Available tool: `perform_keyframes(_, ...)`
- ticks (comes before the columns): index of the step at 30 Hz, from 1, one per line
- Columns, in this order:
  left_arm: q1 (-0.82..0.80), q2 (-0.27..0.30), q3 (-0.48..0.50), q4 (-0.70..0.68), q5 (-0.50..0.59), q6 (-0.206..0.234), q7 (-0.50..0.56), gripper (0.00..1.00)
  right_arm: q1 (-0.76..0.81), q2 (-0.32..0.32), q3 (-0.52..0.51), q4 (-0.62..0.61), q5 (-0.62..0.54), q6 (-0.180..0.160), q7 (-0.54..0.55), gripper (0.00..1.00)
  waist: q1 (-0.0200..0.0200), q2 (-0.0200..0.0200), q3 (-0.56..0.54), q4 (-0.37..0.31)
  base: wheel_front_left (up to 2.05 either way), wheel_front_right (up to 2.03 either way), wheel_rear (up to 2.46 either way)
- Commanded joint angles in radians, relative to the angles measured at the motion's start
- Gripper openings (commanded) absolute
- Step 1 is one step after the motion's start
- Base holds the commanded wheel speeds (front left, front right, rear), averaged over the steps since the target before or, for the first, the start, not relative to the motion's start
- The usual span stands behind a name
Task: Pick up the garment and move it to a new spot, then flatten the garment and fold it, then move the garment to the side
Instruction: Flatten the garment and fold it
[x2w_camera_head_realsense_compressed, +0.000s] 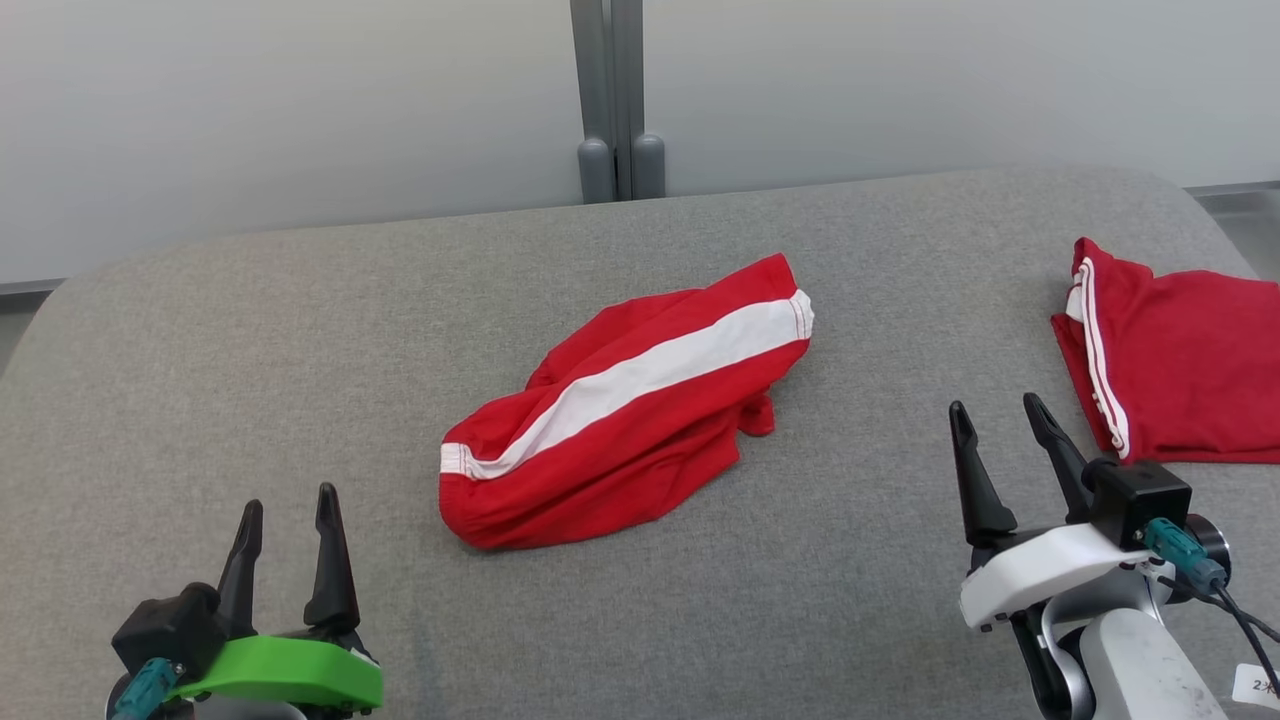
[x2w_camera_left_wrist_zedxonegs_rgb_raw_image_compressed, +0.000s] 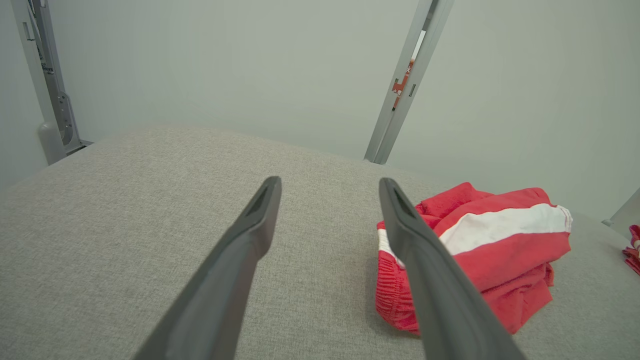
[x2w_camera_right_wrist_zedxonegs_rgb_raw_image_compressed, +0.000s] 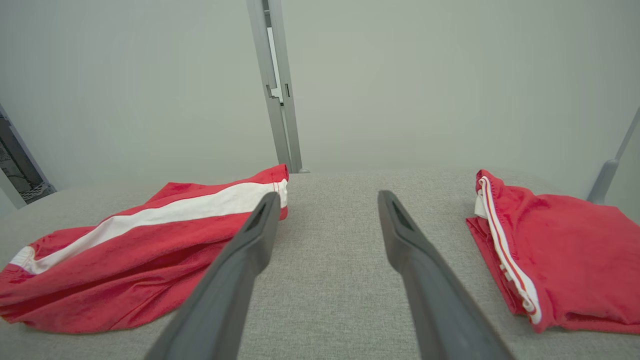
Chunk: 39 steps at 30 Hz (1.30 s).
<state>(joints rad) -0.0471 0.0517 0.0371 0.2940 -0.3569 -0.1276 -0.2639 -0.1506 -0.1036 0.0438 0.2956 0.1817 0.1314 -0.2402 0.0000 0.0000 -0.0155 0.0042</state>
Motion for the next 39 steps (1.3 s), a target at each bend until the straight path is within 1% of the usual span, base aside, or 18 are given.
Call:
perform_keyframes(1,0.019,-0.001,-0.002,0.000,0.007,-0.004,0.000,1.00,0.008,0.005,-0.002,0.002,0.001,-0.002,-0.007,1.00,0.0000,0.0000,-0.001,0.001,0.00,0.00,0.00)
perform_keyframes(6,0.019,0.000,-0.015,-0.002,-0.010,-0.004,0.000,1.00,0.002,0.009,0.000,0.005,0.000,-0.002,-0.011,1.00,0.0000,0.0000,0.003,0.005,0.00,0.00,0.00)
perform_keyframes(13,0.006,-0.001,-0.028,0.009,-0.003,-0.005,0.000,1.00,-0.010,0.009,0.006,0.004,-0.004,-0.002,-0.011,1.00,0.0000,0.0000,0.015,0.009,0.00,0.00,0.00)
perform_keyframes(19,-0.018,0.000,-0.032,0.010,-0.001,-0.005,0.000,1.00,-0.041,-0.007,0.023,-0.003,0.003,-0.002,0.001,1.00,0.0000,0.0000,0.033,0.006,0.00,0.00,0.00)
perform_keyframes(22,-0.059,-0.001,-0.073,0.042,-0.005,-0.005,0.001,1.00,-0.086,-0.024,0.040,-0.003,0.020,-0.002,0.029,1.00,0.0000,0.0000,0.055,0.009,0.00,0.00,0.00)
perform_keyframes(24,-0.106,0.005,-0.129,0.096,-0.011,-0.005,0.004,1.00,-0.136,-0.043,0.058,0.004,0.037,-0.002,0.063,1.00,0.0000,0.0000,0.076,0.015,0.00,0.00,0.00)
perform_keyframes(26,-0.173,0.018,-0.172,0.154,-0.022,-0.004,0.037,1.00,-0.189,-0.059,0.083,0.027,0.065,-0.002,0.112,1.00,0.0000,0.0000,0.100,0.024,0.00,0.00,0.00)
perform_keyframes(29,-0.265,0.019,-0.236,0.240,-0.044,-0.004,0.116,1.00,-0.282,-0.092,0.127,0.087,0.126,-0.002,0.216,1.00,0.0000,0.0000,0.133,0.037,0.00,0.00,0.00)
perform_keyframes(33,-0.371,0.016,-0.296,0.323,-0.084,-0.004,0.215,1.00,-0.402,-0.127,0.176,0.179,0.234,-0.002,0.311,1.00,0.0000,0.0000,0.175,0.058,0.00,0.00,0.00)
perform_keyframes(35,-0.405,0.013,-0.302,0.359,-0.099,-0.003,0.246,1.00,-0.453,-0.143,0.205,0.225,0.282,-0.002,0.344,1.00,0.0000,0.0000,0.191,0.069,0.00,0.00,0.00)
perform_keyframes(39,-0.463,0.005,-0.318,0.409,-0.121,0.003,0.294,1.00,-0.532,-0.173,0.258,0.299,0.378,-0.002,0.367,1.00,0.0000,0.0000,0.222,0.090,0.00,0.00,0.00)
